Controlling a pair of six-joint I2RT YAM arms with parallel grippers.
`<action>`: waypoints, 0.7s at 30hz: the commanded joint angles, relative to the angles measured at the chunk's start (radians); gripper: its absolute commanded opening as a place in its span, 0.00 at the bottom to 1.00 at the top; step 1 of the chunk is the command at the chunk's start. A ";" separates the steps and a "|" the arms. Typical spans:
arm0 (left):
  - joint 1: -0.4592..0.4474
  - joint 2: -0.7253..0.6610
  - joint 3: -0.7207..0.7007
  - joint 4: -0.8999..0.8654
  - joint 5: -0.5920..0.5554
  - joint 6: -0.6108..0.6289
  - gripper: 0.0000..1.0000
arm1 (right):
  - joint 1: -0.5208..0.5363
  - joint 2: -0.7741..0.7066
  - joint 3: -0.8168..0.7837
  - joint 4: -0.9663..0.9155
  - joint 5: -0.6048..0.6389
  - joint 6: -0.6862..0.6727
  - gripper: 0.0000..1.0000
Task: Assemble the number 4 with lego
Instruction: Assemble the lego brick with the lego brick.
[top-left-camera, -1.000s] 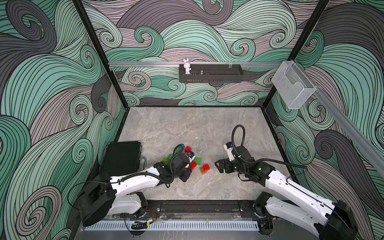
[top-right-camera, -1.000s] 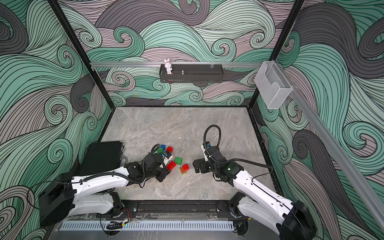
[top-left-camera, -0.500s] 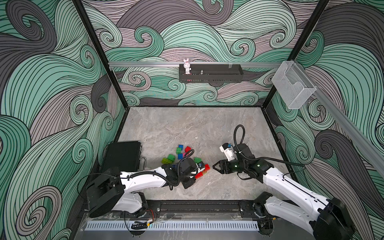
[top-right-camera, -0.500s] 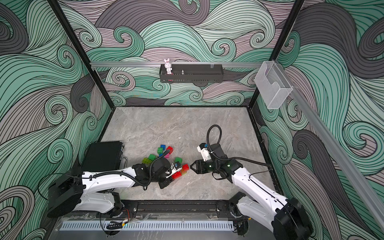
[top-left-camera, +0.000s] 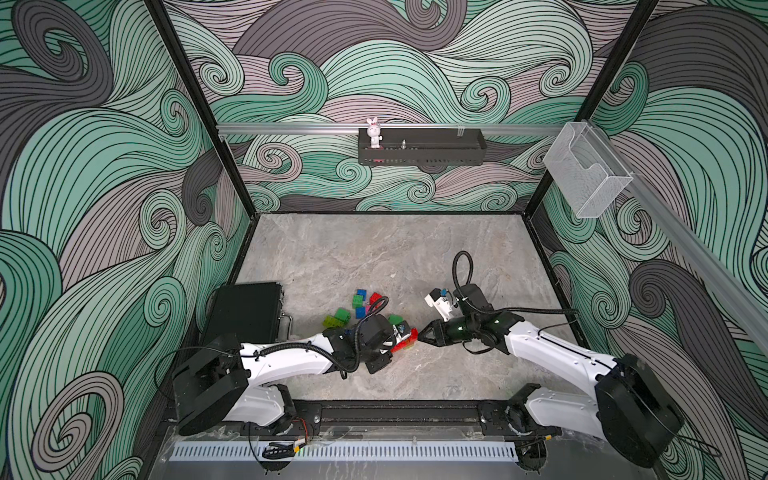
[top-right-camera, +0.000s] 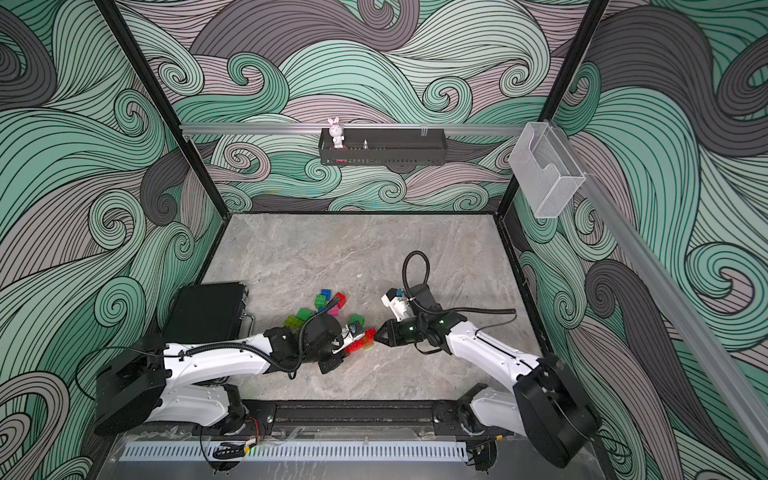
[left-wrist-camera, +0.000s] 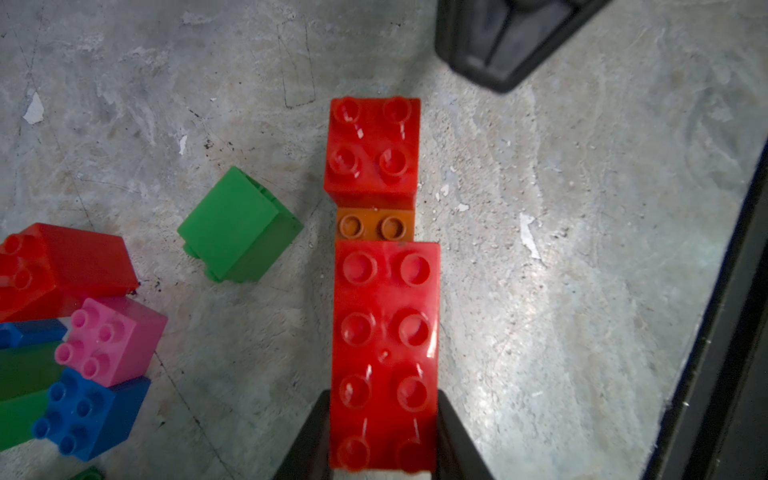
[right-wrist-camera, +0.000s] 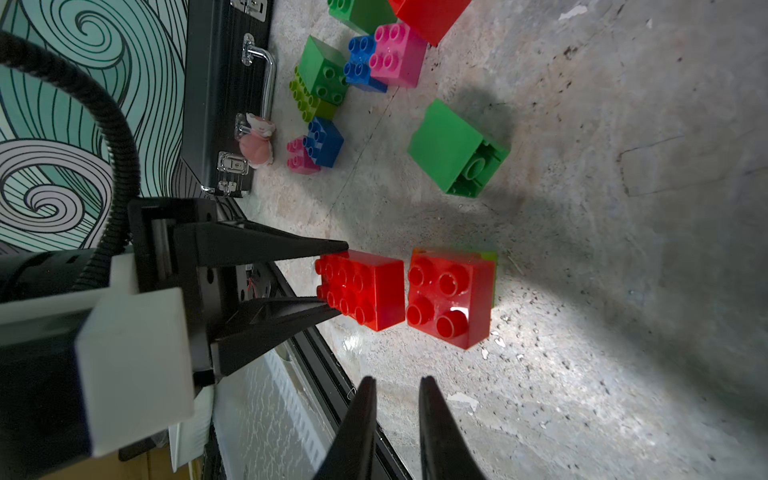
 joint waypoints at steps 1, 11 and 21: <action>0.010 0.001 0.050 0.030 -0.001 0.013 0.00 | -0.007 0.040 0.028 0.060 -0.049 0.018 0.16; 0.023 0.028 0.067 0.035 0.026 0.022 0.00 | -0.006 0.114 0.051 0.097 -0.094 0.034 0.00; 0.025 0.043 0.061 0.025 0.046 0.026 0.00 | -0.006 0.135 0.054 0.136 -0.108 0.069 0.00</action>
